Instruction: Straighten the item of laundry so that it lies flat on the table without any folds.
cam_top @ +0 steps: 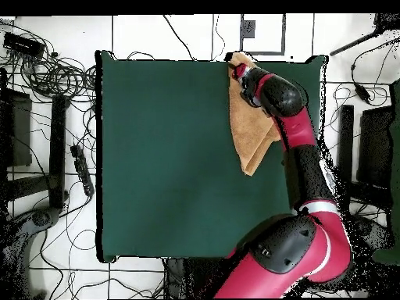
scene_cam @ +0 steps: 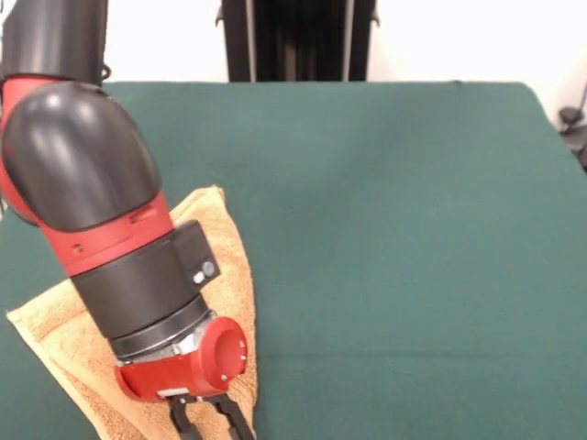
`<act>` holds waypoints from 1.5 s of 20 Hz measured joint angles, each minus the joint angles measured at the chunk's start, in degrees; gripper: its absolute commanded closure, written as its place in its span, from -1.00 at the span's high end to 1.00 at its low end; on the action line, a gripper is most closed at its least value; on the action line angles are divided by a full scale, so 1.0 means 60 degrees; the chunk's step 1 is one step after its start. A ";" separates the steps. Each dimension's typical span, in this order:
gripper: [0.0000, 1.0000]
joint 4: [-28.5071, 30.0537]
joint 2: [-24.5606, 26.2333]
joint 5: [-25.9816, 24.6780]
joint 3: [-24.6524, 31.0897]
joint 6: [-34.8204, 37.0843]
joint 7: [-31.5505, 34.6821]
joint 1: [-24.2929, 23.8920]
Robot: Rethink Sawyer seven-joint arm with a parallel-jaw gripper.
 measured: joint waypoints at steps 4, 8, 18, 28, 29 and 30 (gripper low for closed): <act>1.00 -0.0318 0.0131 0.0002 0.0047 0.0598 0.0000 -0.0093; 1.00 -0.0586 0.0202 -0.0010 0.0045 0.1245 0.0000 -0.0260; 1.00 -0.0152 0.0094 -0.0034 0.0268 0.1889 0.0000 -0.1325; 1.00 0.1827 -0.0433 -0.0655 0.0965 0.0766 0.0000 -0.2893; 1.00 0.1940 -0.0445 -0.0719 0.1020 0.0649 0.0000 -0.2961; 1.00 0.1991 -0.0450 -0.0781 0.1060 0.0583 0.0000 -0.2990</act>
